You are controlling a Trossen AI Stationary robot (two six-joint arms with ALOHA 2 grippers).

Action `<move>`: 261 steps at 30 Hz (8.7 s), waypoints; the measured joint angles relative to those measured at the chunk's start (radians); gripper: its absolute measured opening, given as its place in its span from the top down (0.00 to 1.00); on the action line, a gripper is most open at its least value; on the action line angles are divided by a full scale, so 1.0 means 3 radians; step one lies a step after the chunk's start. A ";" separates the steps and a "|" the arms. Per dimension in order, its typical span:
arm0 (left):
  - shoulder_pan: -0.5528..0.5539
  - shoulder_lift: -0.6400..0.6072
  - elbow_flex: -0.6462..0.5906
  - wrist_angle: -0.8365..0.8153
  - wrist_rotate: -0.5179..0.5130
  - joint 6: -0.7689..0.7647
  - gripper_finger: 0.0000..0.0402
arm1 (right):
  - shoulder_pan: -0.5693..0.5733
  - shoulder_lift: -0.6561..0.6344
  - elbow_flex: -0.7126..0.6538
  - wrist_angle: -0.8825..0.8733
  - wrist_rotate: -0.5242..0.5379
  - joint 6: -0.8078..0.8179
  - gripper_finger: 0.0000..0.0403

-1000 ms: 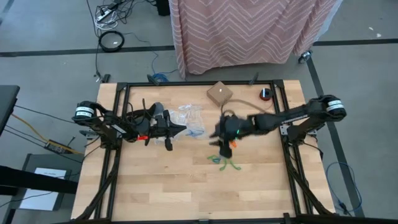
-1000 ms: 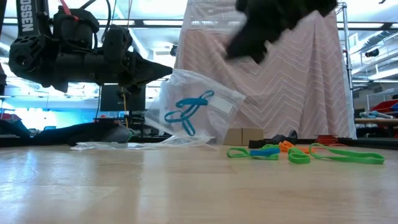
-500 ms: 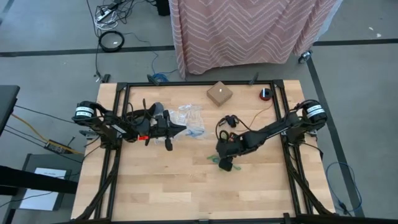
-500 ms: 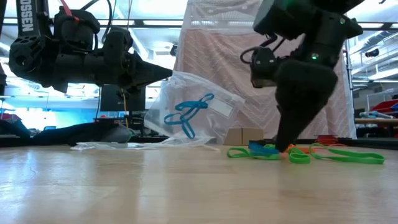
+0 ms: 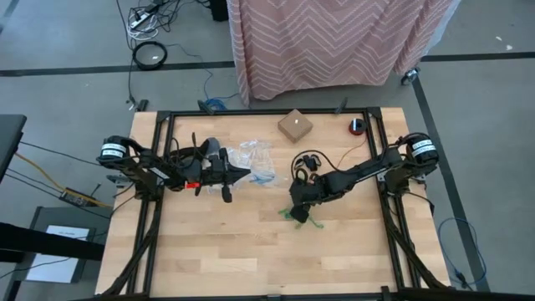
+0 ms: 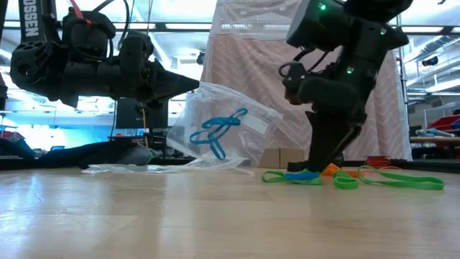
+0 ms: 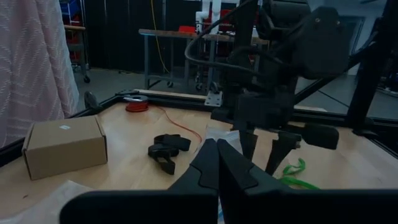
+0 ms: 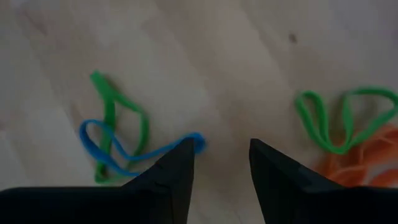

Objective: Sort rubber bands
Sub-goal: Put the blue rubber band into the transparent zip bag, then close the transparent zip bag

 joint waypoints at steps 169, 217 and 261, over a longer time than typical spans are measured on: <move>0.0001 0.0000 0.0004 0.0177 0.0061 -0.0086 1.00 | -0.0482 0.0112 0.0930 0.0527 0.0134 -0.2088 0.94; 0.0001 0.0000 0.0004 0.0263 0.0059 -0.0177 1.00 | -0.0085 -0.0708 -0.0383 0.1091 0.1010 -0.1535 0.59; 0.0001 0.0000 0.0004 0.0312 0.0392 -0.0162 0.92 | -0.0080 -0.0708 -0.0383 0.1233 0.1540 -0.1704 1.00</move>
